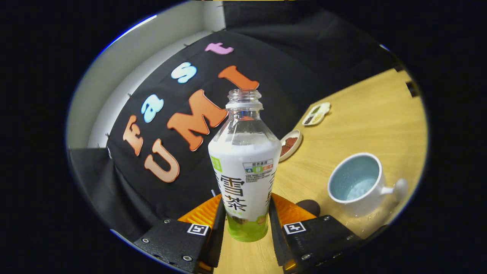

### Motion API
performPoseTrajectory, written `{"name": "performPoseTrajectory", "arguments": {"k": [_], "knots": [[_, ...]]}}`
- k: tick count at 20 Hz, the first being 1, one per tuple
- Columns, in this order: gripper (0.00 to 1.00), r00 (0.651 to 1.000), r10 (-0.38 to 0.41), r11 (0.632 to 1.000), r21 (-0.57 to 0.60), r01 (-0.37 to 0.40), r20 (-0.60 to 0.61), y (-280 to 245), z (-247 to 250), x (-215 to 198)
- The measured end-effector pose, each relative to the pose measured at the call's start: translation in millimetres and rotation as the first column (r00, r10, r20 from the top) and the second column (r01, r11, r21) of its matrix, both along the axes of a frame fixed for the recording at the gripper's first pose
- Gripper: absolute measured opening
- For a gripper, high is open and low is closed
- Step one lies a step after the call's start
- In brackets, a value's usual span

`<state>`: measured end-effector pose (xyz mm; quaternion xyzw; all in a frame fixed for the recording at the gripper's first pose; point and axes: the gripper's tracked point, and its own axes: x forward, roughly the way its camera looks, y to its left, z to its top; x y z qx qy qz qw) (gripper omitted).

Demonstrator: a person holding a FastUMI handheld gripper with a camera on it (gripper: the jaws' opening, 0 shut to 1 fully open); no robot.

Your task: Take the bottle from table, then pour the juice into the cup, finally place the bottle on the coaster

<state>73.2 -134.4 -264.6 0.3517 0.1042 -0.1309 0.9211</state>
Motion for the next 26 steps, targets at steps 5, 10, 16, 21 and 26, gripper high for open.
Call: {"name": "performPoseTrajectory", "arguments": {"k": [5, 10, 16, 21, 26], "knots": [[0.57, 0.998, 0.065, 0.95, -0.306, -0.061, 0.002, 4, 23, 10], [0.57, 0.994, 0.101, 0.827, -0.552, -0.113, -0.051, 11, 29, 26], [0.57, 0.979, 0.073, 0.698, -0.692, -0.186, -0.189, 9, -5, 40], [0.57, 0.952, 0.052, 0.682, -0.685, -0.255, -0.303, 1, -48, 42], [0.57, 0.932, 0.041, 0.729, -0.627, -0.275, -0.361, -7, -79, 38]]}}
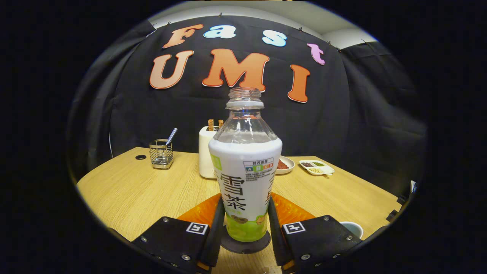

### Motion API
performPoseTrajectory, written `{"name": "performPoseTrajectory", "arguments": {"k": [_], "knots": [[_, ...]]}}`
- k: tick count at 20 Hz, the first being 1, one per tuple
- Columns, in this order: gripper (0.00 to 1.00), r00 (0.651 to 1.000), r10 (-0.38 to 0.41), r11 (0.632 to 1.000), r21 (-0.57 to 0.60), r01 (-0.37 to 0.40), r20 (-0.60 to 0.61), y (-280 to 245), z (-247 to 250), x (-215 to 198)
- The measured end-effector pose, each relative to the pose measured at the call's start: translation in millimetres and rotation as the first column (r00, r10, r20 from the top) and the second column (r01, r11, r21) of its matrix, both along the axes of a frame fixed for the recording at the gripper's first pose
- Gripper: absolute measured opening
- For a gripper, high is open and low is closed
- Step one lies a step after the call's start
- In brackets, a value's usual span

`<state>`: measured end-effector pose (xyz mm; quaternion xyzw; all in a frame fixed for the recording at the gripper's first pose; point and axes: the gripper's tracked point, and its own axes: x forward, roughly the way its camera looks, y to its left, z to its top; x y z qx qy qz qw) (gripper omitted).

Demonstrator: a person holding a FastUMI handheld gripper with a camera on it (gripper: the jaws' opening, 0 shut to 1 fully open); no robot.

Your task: Take the bottle from table, then pour the juice into the cup, finally place the bottle on the coaster

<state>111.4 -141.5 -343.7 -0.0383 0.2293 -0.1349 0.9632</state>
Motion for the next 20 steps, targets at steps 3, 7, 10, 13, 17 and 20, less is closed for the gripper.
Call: {"name": "performPoseTrajectory", "arguments": {"k": [3, 7, 10, 13, 17, 20], "knots": [[0.57, 0.999, -0.013, 1.0, 0.017, 0.014, -0.035, -1, -12, -2], [0.62, 0.998, -0.026, 0.999, 0.041, 0.028, -0.061, -5, -20, -6], [0.67, 0.999, -0.016, 0.997, 0.069, 0.019, -0.045, -1, -15, -6], [0.89, 1.0, -0.024, 0.997, 0.068, 0.025, -0.018, 1, 0, -12], [0.96, 0.999, -0.041, 0.998, 0.04, 0.039, 0.035, 4, 36, -29], [0.96, 0.993, -0.032, 0.999, 0.032, 0.028, 0.114, 15, 82, -39]]}}
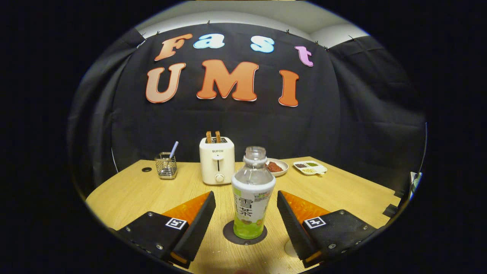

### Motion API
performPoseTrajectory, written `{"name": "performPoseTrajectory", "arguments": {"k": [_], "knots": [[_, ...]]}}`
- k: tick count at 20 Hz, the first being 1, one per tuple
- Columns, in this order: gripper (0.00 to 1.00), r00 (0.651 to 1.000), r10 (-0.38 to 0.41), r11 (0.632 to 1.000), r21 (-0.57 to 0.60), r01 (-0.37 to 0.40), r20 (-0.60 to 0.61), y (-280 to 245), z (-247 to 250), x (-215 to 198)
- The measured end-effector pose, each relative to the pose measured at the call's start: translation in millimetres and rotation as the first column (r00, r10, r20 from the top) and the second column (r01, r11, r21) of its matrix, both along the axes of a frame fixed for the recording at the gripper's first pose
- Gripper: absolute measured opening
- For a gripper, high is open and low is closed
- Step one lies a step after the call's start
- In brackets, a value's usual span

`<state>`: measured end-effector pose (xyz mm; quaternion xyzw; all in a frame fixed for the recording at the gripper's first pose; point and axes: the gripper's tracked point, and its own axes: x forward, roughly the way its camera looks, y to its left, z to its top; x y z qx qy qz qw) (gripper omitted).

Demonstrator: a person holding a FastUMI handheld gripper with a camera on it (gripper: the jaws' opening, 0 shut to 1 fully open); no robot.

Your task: Take the bottle from table, then pour the juice into the cup, finally place the bottle on the coaster

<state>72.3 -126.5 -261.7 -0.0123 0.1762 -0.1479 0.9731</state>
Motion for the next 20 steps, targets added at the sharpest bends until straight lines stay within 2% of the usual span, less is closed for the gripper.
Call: {"name": "performPoseTrajectory", "arguments": {"k": [3, 7, 11, 14, 17, 20], "knots": [[0.96, 0.995, 0.034, 0.999, 0.022, -0.036, 0.092, 21, 55, -13], [0.96, 0.967, 0.098, 0.994, 0.018, -0.105, 0.237, 50, 136, -27], [0.96, 0.942, 0.162, 0.987, -0.031, -0.16, 0.293, 79, 191, -44], [0.96, 0.93, 0.216, 0.976, -0.073, -0.203, 0.299, 110, 223, -53], [0.96, 0.899, 0.267, 0.963, -0.057, -0.264, 0.347, 143, 248, -58], [0.96, 0.879, 0.287, 0.954, -0.027, -0.3, 0.38, 166, 258, -61]]}}
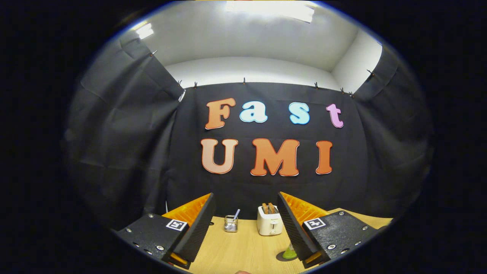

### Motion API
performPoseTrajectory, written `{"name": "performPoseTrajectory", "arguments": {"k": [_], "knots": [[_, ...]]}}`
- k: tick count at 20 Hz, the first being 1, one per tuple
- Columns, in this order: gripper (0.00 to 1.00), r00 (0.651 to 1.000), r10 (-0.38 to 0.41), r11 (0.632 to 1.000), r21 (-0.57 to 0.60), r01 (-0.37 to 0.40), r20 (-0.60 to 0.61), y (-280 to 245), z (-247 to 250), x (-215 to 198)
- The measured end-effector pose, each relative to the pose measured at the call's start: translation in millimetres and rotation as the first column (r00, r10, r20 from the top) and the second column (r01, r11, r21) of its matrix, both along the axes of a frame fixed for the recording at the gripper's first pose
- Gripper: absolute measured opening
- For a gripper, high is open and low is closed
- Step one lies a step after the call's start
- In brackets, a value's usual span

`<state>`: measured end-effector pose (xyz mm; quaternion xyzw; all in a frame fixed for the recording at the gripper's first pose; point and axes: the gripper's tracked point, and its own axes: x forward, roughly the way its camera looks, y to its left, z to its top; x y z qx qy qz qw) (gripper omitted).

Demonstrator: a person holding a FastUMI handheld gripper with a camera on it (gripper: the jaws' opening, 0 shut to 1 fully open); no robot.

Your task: Take the bottle from table, then pour the juice into the cup, finally place the bottle on the coaster

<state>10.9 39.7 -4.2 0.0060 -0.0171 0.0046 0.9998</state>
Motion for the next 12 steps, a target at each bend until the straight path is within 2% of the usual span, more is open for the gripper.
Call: {"name": "performPoseTrajectory", "arguments": {"k": [7, 12], "knots": [[0.96, 0.999, 0.045, 0.999, 0.023, -0.045, 0.005, 24, 10, -9], [0.96, 0.999, 0.039, 0.997, 0.063, -0.04, 0.015, 19, 14, -8]]}}
